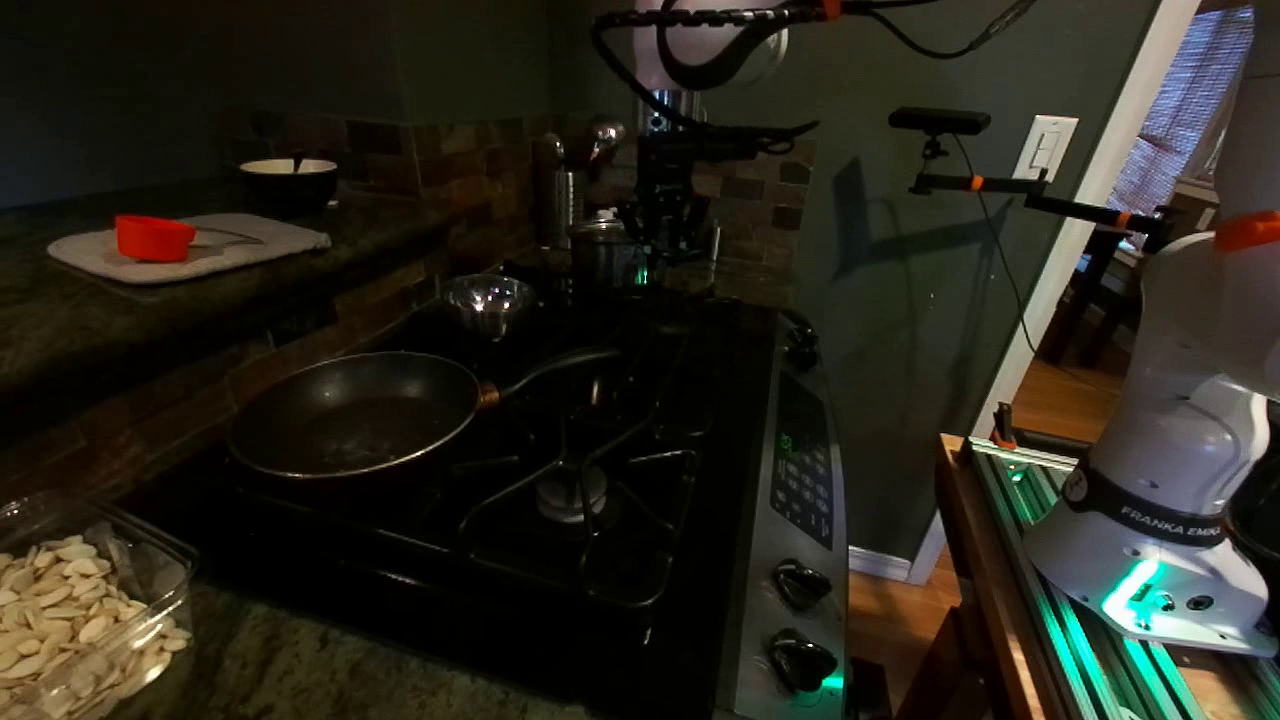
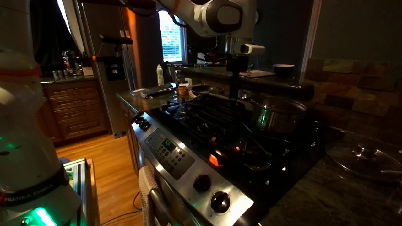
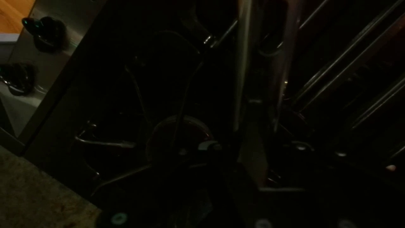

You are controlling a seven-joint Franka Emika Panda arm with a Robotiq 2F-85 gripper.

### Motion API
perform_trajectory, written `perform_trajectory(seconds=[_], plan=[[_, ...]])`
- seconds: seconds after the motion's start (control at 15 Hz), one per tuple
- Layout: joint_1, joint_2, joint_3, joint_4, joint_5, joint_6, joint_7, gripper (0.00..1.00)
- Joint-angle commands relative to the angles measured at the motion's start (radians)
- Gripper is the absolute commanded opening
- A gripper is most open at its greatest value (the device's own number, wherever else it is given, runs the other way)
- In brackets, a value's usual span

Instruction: Slide the silver pot to the bottom right stove plate

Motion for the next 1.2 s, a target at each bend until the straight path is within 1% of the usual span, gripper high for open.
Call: perform_trajectory(seconds=[0.0, 0.2, 0.73, 1.13], plan=[[-0.012, -0.067, 0.004, -0.076, 0.035, -0.027, 0.037, 0.08], [-0.015, -0.091, 0.007, -0.109, 0.052, -0.033, 0.048, 0.08], [-0.017, -0.141, 0.018, -0.168, 0.079, -0.107, 0.106, 0.08], [-0.021, -0.144, 0.021, -0.203, 0.103, -0.108, 0.136, 0.08]])
